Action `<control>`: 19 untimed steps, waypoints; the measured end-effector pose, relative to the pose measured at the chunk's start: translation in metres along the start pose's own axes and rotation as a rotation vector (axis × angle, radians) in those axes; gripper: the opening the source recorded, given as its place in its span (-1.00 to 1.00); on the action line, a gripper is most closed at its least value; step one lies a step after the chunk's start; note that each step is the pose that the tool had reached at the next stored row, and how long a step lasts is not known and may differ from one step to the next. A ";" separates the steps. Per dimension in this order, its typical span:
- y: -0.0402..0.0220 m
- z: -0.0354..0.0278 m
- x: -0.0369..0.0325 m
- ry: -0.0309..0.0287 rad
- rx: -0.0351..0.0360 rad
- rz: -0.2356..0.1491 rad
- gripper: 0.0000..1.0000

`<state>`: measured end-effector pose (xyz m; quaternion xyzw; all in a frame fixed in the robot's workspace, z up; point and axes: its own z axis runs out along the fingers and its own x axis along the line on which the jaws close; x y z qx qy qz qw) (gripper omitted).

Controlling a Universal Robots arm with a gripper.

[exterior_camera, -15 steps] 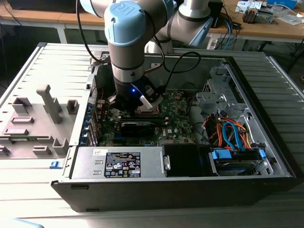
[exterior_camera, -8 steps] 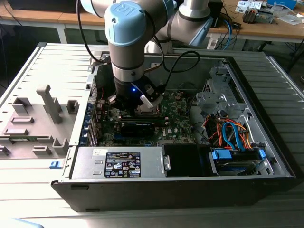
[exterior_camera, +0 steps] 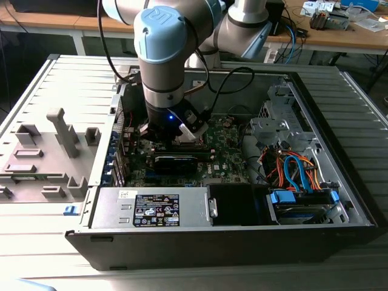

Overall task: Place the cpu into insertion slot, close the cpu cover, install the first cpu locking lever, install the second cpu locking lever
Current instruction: 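Install the second cpu locking lever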

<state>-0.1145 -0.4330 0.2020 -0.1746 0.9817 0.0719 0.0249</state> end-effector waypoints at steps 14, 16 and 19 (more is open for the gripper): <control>0.0056 -0.0040 -0.0320 0.0293 0.0580 -0.001 -0.79; 0.0088 -0.0032 -0.0383 0.0338 0.0653 -0.001 -0.79; 0.0139 -0.0020 -0.0454 0.0384 0.0734 0.000 -0.79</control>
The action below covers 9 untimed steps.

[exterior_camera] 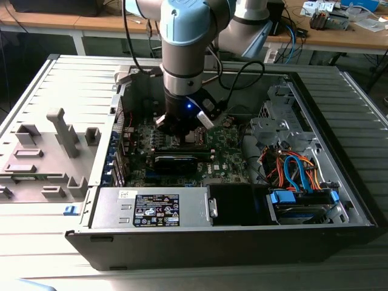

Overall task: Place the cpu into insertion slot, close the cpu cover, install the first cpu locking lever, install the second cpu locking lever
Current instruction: 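Install the second cpu locking lever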

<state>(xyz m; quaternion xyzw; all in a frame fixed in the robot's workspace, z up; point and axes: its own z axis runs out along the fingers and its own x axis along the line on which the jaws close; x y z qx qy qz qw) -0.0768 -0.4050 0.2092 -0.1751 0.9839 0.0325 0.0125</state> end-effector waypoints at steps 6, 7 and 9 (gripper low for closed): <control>0.0148 -0.0021 -0.0168 0.0219 0.0569 -0.001 -0.79; 0.0163 -0.0047 -0.0179 0.0285 0.0748 -0.001 -0.79; 0.0180 -0.0099 -0.0191 0.0346 0.0909 -0.001 -0.79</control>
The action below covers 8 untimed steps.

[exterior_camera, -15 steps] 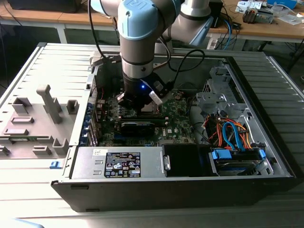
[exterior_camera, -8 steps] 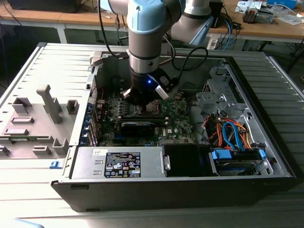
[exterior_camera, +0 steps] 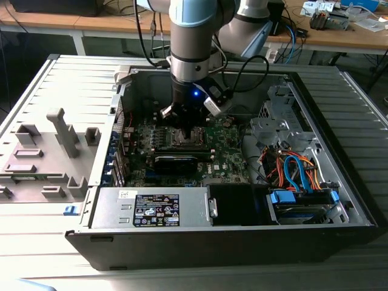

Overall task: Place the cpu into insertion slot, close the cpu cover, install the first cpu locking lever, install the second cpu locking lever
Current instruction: 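Install the second cpu locking lever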

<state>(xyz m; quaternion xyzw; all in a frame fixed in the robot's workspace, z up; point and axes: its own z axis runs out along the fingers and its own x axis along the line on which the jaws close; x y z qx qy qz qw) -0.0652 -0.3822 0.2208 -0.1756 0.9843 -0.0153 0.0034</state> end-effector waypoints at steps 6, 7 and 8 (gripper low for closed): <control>-0.0002 -0.0113 -0.0002 -0.0003 0.0001 0.000 -0.79; -0.0002 -0.0113 -0.0001 -0.0003 0.0002 0.000 -0.79; -0.0002 -0.0115 -0.0001 -0.0001 0.0003 0.000 -0.79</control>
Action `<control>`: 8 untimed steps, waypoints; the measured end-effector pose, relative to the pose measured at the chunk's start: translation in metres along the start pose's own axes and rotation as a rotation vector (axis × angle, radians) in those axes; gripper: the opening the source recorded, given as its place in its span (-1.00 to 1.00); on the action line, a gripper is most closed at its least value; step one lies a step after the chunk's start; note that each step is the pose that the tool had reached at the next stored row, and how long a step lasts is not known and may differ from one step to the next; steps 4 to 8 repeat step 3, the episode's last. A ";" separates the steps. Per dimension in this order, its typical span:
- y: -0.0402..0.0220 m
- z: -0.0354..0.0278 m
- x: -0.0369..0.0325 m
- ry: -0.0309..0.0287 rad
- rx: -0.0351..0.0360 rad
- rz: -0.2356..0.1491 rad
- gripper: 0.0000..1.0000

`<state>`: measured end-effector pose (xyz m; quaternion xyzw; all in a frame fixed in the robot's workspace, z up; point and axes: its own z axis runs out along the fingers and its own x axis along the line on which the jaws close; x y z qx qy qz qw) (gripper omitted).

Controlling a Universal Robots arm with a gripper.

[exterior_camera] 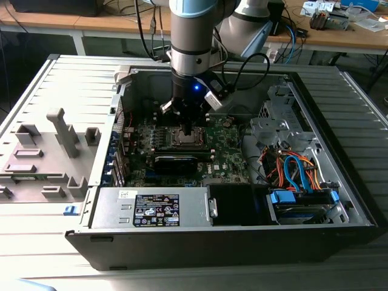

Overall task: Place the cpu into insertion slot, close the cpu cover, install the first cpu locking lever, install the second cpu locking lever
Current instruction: 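Install the second cpu locking lever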

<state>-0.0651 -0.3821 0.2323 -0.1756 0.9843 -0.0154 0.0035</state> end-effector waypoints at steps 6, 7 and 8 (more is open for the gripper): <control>0.0000 -0.0001 0.0000 0.0000 0.0000 0.000 -0.79; 0.0000 -0.0001 0.0000 0.0000 0.0000 0.000 -0.79; 0.0000 -0.0001 0.0000 0.0000 0.0000 0.000 -0.79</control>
